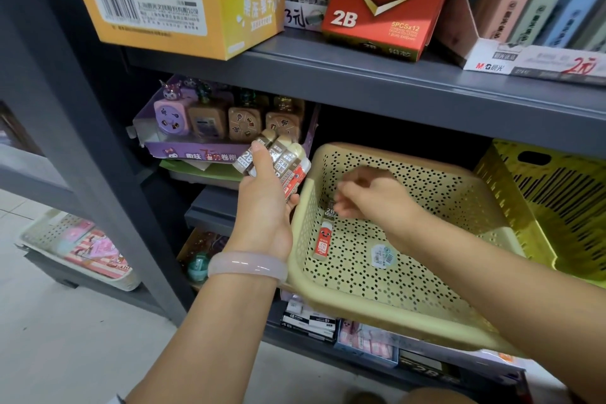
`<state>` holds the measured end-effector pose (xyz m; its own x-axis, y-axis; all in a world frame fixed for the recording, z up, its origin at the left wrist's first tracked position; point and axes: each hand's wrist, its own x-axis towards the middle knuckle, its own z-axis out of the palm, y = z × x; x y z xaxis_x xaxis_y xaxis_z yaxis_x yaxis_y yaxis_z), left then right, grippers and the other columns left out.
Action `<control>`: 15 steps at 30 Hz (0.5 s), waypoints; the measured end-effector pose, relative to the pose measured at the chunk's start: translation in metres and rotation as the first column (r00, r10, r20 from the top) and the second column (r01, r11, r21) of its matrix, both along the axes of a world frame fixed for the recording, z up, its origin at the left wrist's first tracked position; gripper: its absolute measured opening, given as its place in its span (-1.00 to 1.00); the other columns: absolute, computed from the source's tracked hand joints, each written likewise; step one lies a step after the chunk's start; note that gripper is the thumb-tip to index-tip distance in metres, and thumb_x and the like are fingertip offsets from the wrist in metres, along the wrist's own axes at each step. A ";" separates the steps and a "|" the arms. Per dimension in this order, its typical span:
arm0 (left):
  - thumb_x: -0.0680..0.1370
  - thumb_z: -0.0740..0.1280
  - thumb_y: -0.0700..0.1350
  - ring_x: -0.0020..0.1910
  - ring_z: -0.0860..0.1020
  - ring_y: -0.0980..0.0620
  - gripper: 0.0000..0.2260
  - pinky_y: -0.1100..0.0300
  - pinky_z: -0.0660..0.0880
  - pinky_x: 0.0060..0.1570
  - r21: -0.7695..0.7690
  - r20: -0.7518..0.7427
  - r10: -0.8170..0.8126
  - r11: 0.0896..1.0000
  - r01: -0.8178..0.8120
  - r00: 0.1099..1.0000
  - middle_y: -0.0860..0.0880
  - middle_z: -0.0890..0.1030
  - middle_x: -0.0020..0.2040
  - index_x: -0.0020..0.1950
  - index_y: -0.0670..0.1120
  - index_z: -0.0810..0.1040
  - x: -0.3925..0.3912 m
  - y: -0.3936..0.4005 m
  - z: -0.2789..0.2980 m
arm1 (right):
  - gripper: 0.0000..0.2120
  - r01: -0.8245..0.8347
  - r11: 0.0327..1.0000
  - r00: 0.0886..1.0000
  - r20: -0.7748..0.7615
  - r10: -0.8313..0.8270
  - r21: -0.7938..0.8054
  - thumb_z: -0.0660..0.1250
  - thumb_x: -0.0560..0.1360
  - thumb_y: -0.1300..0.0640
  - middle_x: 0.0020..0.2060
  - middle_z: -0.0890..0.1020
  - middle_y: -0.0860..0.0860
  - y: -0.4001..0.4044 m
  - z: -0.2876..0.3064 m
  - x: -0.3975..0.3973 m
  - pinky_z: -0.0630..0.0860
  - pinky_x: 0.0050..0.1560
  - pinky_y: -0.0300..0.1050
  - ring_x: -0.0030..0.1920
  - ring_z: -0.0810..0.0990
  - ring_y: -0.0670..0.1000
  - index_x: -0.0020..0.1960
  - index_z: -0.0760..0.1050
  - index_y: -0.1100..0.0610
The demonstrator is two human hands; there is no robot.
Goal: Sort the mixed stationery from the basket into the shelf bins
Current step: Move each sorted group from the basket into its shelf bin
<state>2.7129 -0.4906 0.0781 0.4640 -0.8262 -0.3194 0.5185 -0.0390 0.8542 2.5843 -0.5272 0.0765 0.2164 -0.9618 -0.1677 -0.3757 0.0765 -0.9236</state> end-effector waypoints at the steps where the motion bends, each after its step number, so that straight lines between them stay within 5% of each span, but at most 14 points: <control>1: 0.55 0.09 0.24 -0.41 0.43 0.08 -0.49 0.28 0.38 -0.44 0.003 0.022 -0.005 1.000 0.004 1.000 -0.01 0.52 -0.28 0.16 -0.17 0.46 0.000 0.000 0.000 | -0.91 -0.018 0.996 0.995 0.093 0.027 -0.090 0.24 0.54 0.19 -0.30 0.57 0.06 0.004 0.009 0.004 0.60 -0.25 -0.23 -0.40 0.56 -0.09 -0.13 0.48 0.15; 4: 0.56 0.08 0.24 -0.22 0.57 -0.02 -0.48 0.25 0.46 -0.36 -0.004 0.068 -0.022 1.000 0.023 0.997 -0.07 0.63 -0.12 0.20 -0.17 0.47 -0.002 0.001 -0.002 | -0.91 -0.111 0.956 0.982 0.115 0.147 -0.271 0.30 0.51 0.11 -0.33 0.53 0.04 0.016 0.026 0.019 0.58 -0.33 -0.23 -0.43 0.53 -0.12 -0.08 0.47 0.14; 7: 0.56 0.07 0.23 -0.03 0.62 -0.08 -0.47 0.17 0.50 -0.23 -0.007 0.097 -0.039 0.999 0.040 0.995 -0.15 0.63 0.06 0.29 -0.16 0.41 -0.003 0.000 -0.002 | -0.89 -0.107 0.960 0.974 0.167 0.154 -0.261 0.35 0.48 0.18 -0.40 0.50 0.04 0.021 0.029 0.030 0.55 -0.38 -0.23 -0.47 0.49 -0.12 -0.11 0.42 0.15; 15: 0.58 0.10 0.19 -0.22 0.53 0.01 -0.52 0.20 0.44 -0.25 -0.040 0.120 -0.048 0.998 0.053 0.992 -0.16 0.61 0.08 0.29 -0.16 0.40 -0.005 -0.001 -0.004 | -0.88 -0.001 0.985 0.946 0.320 0.057 -0.172 0.34 0.47 0.26 -0.42 0.54 0.05 0.022 0.024 0.034 0.55 -0.32 -0.25 -0.42 0.54 -0.08 -0.15 0.40 0.16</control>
